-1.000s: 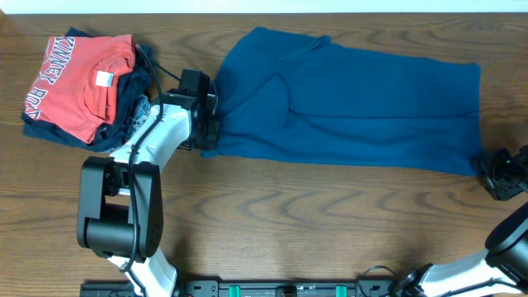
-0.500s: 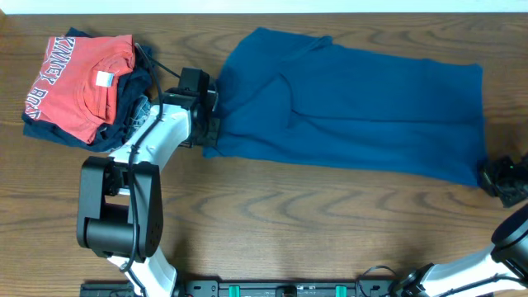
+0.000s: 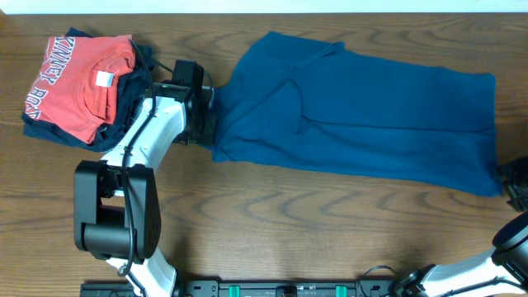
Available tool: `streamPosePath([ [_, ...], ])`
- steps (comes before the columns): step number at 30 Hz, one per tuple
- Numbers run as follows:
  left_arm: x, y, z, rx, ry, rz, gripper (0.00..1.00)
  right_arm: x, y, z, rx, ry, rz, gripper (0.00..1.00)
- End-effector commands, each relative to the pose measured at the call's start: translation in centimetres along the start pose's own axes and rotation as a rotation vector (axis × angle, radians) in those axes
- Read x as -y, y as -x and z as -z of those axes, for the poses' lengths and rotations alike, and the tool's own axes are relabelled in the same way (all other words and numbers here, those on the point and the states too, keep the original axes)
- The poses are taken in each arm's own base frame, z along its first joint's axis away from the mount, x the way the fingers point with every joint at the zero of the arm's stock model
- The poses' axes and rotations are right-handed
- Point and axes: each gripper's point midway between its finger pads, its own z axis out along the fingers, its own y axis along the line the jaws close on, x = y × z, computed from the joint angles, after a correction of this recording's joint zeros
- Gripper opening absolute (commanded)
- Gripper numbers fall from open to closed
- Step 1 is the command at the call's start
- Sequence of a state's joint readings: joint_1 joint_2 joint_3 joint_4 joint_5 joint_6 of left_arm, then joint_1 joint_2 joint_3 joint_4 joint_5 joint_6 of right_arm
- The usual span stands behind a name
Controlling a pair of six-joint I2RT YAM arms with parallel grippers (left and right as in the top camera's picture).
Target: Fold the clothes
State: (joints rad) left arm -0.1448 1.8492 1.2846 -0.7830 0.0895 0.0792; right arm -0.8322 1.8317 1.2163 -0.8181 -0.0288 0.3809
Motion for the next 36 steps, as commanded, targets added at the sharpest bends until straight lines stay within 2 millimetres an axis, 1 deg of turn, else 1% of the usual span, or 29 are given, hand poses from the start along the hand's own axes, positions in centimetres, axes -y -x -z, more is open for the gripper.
streamPosePath([
  [1,2.8,-0.8,1.3,-0.021,-0.166,0.013,0.62,-1.8,1.6,3.4,0.06,0.098,0.023,0.63],
  [2,3.1,-1.3,1.0,-0.037,-0.188,0.018,0.65,-2.1,1.6,4.0,0.059,0.115,0.023,0.64],
  [5,3.3,-2.2,-0.2,-0.057,-0.198,0.066,0.66,-2.7,1.2,5.0,0.051,0.155,0.026,0.65],
  [7,3.3,-2.7,-0.9,-0.06,-0.198,0.07,0.66,-2.8,0.8,5.2,0.038,0.162,0.025,0.65],
  [10,4.0,-3.0,-1.9,-0.059,-0.241,0.07,0.66,-2.7,0.1,5.1,0.013,0.159,0.026,0.65],
  [11,4.0,-3.1,-2.3,-0.057,-0.244,0.07,0.64,-2.8,0.0,5.1,0.007,0.157,0.028,0.65],
  [12,4.0,-3.2,-2.6,-0.055,-0.241,0.07,0.58,-2.8,-0.2,5.0,0.0,0.155,0.029,0.65],
  [14,3.8,-3.3,-3.3,-0.05,-0.237,0.07,0.33,-2.9,-0.6,4.9,-0.008,0.152,0.036,0.66],
  [16,3.2,-3.2,-3.5,-0.048,-0.206,0.072,0.07,-2.8,-0.9,4.7,-0.015,0.146,0.039,0.66],
  [19,1.2,-3.2,-3.7,-0.044,-0.095,0.117,0.06,-2.6,-1.4,3.7,-0.021,0.135,0.041,0.66],
  [22,0.1,-3.3,-3.7,-0.046,-0.066,0.134,0.06,-2.3,-2.1,2.4,-0.028,0.133,0.04,0.65],
  [27,-0.1,-3.8,-3.4,-0.063,-0.067,0.144,0.06,-1.4,-3.8,0.2,-0.054,0.115,0.036,0.64],
  [29,-0.1,-4.1,-3.2,-0.071,-0.067,0.145,0.06,-1.4,-3.9,-0.6,-0.039,0.124,0.018,0.64],
  [32,-0.1,-4.3,-2.9,-0.079,-0.067,0.145,0.06,-1.9,-4.0,-1.3,-0.025,0.163,0.02,0.63],
  [36,-0.1,-4.5,-2.8,-0.085,-0.067,0.146,0.06,-1.6,-5.1,-1.9,-0.058,0.154,0.005,0.6],
])
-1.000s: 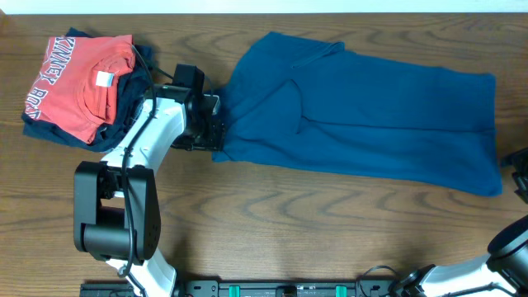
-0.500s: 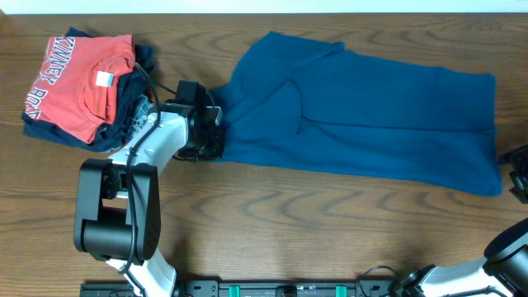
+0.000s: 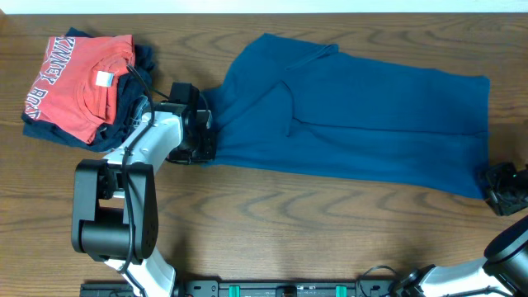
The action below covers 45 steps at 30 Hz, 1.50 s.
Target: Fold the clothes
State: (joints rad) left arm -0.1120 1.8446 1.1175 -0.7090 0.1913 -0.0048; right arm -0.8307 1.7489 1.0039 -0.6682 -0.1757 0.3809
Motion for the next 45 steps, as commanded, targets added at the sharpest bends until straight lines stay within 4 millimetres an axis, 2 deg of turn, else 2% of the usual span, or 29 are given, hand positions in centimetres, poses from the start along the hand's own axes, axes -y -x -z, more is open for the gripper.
streamPosePath([
  [1,-0.7,-0.2,0.5,0.006,0.028,0.023,0.06,-0.2,-1.5,-0.3,-0.034,0.0,-0.003,0.6],
  [3,-0.7,-0.2,0.5,0.004,0.028,0.023,0.06,0.7,-2.0,-0.7,-0.04,-0.037,-0.029,0.58],
  [4,-0.7,-0.3,0.5,0.002,0.028,0.024,0.06,1.2,-2.1,-0.8,-0.034,-0.062,-0.04,0.49],
  [5,-0.7,-0.3,0.5,-0.001,0.028,0.024,0.06,1.6,-2.0,-0.9,-0.027,-0.079,-0.042,0.32],
  [6,-0.7,-0.4,0.5,-0.005,0.029,0.025,0.06,1.7,-2.0,-1.0,-0.019,-0.087,-0.041,0.23],
  [9,-0.7,-1.0,0.6,-0.025,0.031,0.027,0.06,1.2,-0.9,-1.0,0.024,-0.059,-0.035,0.08],
  [13,-1.2,-2.5,0.9,-0.084,0.038,0.106,0.06,0.7,0.4,-0.1,0.062,-0.04,-0.023,0.01],
  [18,-2.0,-5.1,1.4,-0.189,0.053,0.218,0.06,0.9,0.6,1.8,0.087,-0.036,-0.033,0.01],
  [23,-1.9,-7.7,2.1,-0.295,0.072,0.272,0.06,3.4,-0.2,4.1,0.11,-0.143,-0.137,0.01],
  [27,-1.9,-9.9,2.9,-0.387,0.091,0.308,0.06,4.0,-0.8,5.3,0.108,-0.153,-0.157,0.01],
  [28,-1.9,-10.4,3.1,-0.409,0.095,0.31,0.06,4.1,-0.9,5.5,0.108,-0.153,-0.159,0.02],
  [30,-1.8,-11.1,3.4,-0.44,0.1,0.313,0.06,4.2,-1.1,5.7,0.105,-0.157,-0.162,0.15],
  [32,-1.8,-11.5,3.6,-0.458,0.102,0.315,0.06,4.3,-1.3,5.8,0.098,-0.161,-0.162,0.55],
  [34,-1.8,-11.9,3.9,-0.476,0.104,0.317,0.06,4.3,-1.4,5.8,0.094,-0.163,-0.163,0.64],
  [37,-1.7,-12.6,4.5,-0.497,0.108,0.32,0.07,4.2,-1.1,5.8,0.109,-0.156,-0.16,0.7],
  [39,-1.6,-12.7,5.0,-0.49,0.106,0.319,0.11,3.7,-0.7,5.9,0.116,-0.13,-0.153,0.7],
  [42,-1.5,-12.9,6.1,-0.465,0.102,0.317,0.17,1.4,-0.3,6.1,0.112,-0.017,-0.085,0.68],
  [43,-1.4,-12.9,6.5,-0.45,0.1,0.315,0.25,0.5,-0.2,6.3,0.107,0.029,-0.057,0.66],
  [45,-1.3,-12.7,7.3,-0.413,0.094,0.311,0.31,-1.0,0.0,7.0,0.103,0.102,-0.024,0.63],
])
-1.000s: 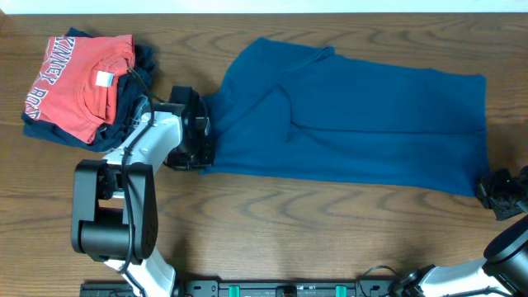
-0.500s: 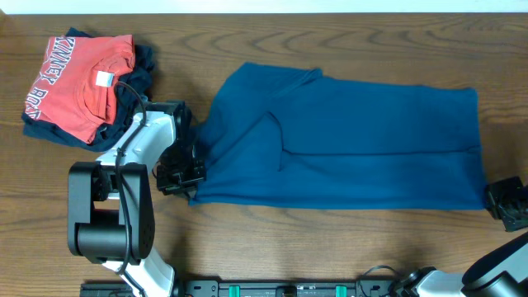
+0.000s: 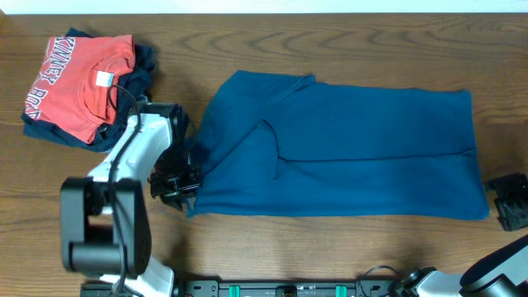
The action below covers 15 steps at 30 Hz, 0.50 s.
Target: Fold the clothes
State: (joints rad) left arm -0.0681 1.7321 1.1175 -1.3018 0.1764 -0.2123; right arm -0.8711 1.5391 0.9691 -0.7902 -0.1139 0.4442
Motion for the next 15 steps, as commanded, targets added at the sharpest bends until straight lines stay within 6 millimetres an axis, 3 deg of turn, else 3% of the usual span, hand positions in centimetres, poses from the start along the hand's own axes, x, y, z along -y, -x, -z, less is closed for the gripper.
streamPosePath([
  [1,-0.3,-0.5,1.4,0.071,-0.009,0.003,0.38,-3.8,1.0,2.4,0.013,0.191,0.089,0.62],
  [2,-0.2,-0.6,2.0,0.101,-0.018,-0.001,0.43,-4.8,1.1,3.1,0.012,0.239,0.116,0.61],
  [5,0.4,0.1,3.7,0.19,-0.056,-0.014,0.44,-7.5,1.3,5.5,0.011,0.375,0.201,0.59],
  [7,1.1,1.4,5.2,0.284,-0.086,-0.043,0.45,-9.8,0.8,7.6,0.006,0.484,0.285,0.59],
  [10,3.8,4.1,8.4,0.448,-0.206,-0.158,0.44,-12.8,-0.6,10.5,-0.006,0.575,0.377,0.58],
  [15,7.2,8.6,13.7,0.726,-0.283,-0.299,0.44,-17.0,-3.6,12.9,-0.003,0.594,0.576,0.59],
])
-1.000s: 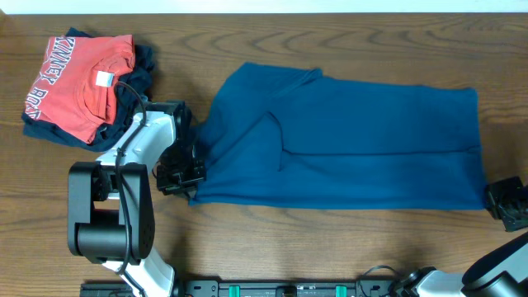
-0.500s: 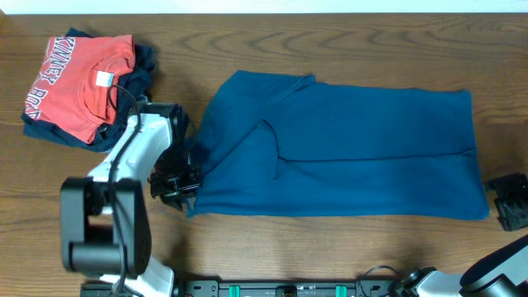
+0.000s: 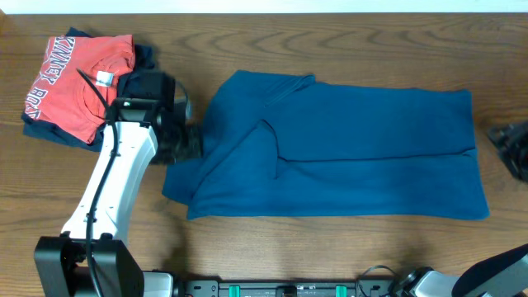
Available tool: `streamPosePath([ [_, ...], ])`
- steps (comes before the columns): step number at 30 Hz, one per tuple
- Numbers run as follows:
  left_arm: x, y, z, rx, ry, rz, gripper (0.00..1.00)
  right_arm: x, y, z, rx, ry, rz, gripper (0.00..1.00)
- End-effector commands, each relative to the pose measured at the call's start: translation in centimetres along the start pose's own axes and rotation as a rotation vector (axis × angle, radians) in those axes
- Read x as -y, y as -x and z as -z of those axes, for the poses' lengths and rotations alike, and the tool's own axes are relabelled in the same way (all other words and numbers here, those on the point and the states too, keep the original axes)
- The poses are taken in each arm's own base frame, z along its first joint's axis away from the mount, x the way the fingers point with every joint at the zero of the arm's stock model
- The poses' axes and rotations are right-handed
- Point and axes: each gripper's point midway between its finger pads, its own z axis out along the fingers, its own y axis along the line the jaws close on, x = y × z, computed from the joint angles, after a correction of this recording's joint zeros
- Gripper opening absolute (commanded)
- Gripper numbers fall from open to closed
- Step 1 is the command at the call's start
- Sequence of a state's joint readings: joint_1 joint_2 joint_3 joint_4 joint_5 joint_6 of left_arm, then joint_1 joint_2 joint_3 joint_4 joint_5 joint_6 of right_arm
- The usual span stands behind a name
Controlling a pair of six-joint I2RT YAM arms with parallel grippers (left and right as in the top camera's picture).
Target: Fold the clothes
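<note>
A blue garment (image 3: pixel 346 148) lies spread flat across the middle of the table, with a folded flap near its left end. My left gripper (image 3: pixel 188 140) sits at the garment's left edge, about halfway up. From above its fingers are dark and I cannot make out whether they hold cloth. My right gripper (image 3: pixel 510 148) is at the frame's right edge, a little clear of the garment's right side, with nothing seen in it.
At the back left is a folded stack (image 3: pixel 78 87), an orange-red printed shirt on top of navy clothes. It lies close behind the left arm's wrist (image 3: pixel 148 99). The left arm's base (image 3: pixel 78 268) stands at the front left.
My left gripper has moved from the garment's front left corner back to the middle of its left edge. The right gripper has moved from the front right corner farther back. The garment stayed put.
The garment first lay slanted at the back of the table, with my grippers at its left and right front corners. At each later moment it lay nearer the front and straighter. Both grippers have now left those corners and it lies square.
</note>
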State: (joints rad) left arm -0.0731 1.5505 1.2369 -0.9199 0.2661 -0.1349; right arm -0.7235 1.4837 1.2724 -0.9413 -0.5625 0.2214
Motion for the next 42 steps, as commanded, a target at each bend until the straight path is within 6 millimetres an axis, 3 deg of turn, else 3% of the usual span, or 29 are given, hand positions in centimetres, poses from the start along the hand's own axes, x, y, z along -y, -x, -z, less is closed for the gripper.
streamPosePath([
  [1,2.6,3.4,1.3,0.127,-0.073,-0.131,0.45,-4.7,-0.8,0.0,-0.016,0.057,0.184,0.6],
  [5,5.2,7.1,0.1,0.23,-0.1,-0.27,0.47,-5.0,-1.8,-1.7,-0.036,-0.059,0.231,0.65],
  [9,8.2,9.8,-3.5,0.251,-0.129,-0.341,0.47,-4.6,-2.3,-2.9,-0.048,-0.148,0.235,0.66],
  [13,10.6,11.2,-8.2,0.238,-0.149,-0.388,0.48,-4.0,-2.4,-3.5,-0.062,-0.178,0.201,0.67],
  [16,11.4,11.4,-11.5,0.223,-0.16,-0.374,0.5,-3.6,-2.6,-4.0,-0.081,-0.188,0.192,0.67],
  [19,11.7,11.6,-13.4,0.221,-0.167,-0.356,0.58,-3.0,-2.6,-4.4,-0.088,-0.211,0.189,0.67],
  [28,12.4,11.9,-15.3,0.234,-0.183,-0.33,0.59,-1.9,-2.8,-5.3,-0.116,-0.249,0.176,0.67],
  [37,13.0,10.3,-17.6,0.186,-0.175,-0.351,0.59,-1.4,-2.9,-5.9,-0.135,-0.263,0.165,0.66],
  [39,13.1,10.4,-17.6,0.19,-0.176,-0.353,0.58,-1.4,-3.0,-5.9,-0.136,-0.264,0.165,0.66],
  [42,13.2,10.7,-17.5,0.203,-0.18,-0.355,0.49,-1.4,-3.0,-5.9,-0.136,-0.264,0.164,0.66],
])
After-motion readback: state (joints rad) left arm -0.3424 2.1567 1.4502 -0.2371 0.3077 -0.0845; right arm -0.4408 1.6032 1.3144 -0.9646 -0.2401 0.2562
